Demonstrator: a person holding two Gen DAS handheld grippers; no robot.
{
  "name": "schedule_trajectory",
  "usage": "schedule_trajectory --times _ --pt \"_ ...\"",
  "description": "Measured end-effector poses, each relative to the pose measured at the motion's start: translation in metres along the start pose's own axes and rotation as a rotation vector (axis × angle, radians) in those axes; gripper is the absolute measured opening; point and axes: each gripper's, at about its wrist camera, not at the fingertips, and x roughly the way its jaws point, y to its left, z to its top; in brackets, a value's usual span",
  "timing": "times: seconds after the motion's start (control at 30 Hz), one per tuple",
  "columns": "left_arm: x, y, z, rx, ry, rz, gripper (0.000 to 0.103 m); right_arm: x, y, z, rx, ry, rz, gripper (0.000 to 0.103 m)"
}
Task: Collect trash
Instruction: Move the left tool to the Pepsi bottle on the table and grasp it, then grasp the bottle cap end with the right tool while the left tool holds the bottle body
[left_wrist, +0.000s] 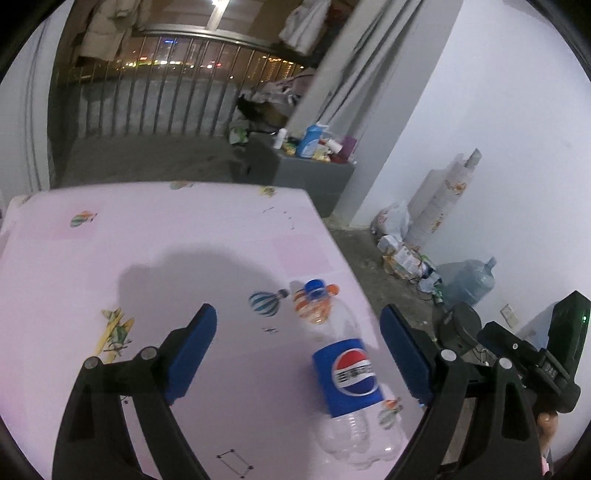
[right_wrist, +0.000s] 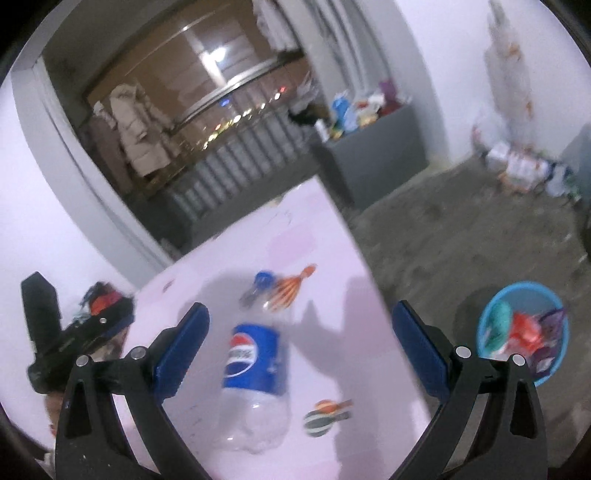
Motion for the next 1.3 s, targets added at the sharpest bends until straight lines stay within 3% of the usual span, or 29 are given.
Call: schedule_trajectory --times 0.13,0.23,0.33,0.5,0.6,0.7,0.83,1.03,1.17,1.3 --pt "0.010 0.011 -0.012 0.009 0.046 -0.040 0.088 0.021 -0.005 -0.001 0.086 0.079 0.058 0.091" --pt "0.019 0.012 -0.021 0.014 0.094 -0.109 0.087 0.034 -0.011 -0.009 0.184 0.148 0.117 0.082" --pt "0.027 0.013 -0.029 0.030 0.131 -0.139 0.079 0.049 -0.011 -0.020 0.239 0.247 0.180 0.069" --pt "0.045 0.018 -0.037 0.041 0.172 -0.090 0.054 0.062 0.001 -0.056 0.221 0.395 0.208 0.041" --pt "0.055 0.022 -0.040 0.048 0.198 -0.052 0.044 0.067 0.004 -0.076 0.285 0.452 0.280 0.037" --pt "0.054 0.028 -0.040 0.040 0.200 -0.055 0.039 0.076 0.018 -0.095 0.358 0.523 0.409 0.036" --pt "0.046 0.037 -0.034 0.033 0.167 -0.034 0.037 0.083 0.045 -0.103 0.348 0.577 0.532 0.037" --pt "0.015 0.059 -0.028 0.014 0.101 -0.011 0.037 0.058 0.049 -0.064 0.226 0.426 0.452 0.045" --pt "-0.009 0.068 -0.040 0.007 0.115 -0.071 0.037 0.057 0.045 -0.027 0.183 0.311 0.341 0.062" --pt "-0.027 0.070 -0.061 0.018 0.163 -0.138 0.037 0.090 0.057 0.000 0.190 0.288 0.327 0.074"
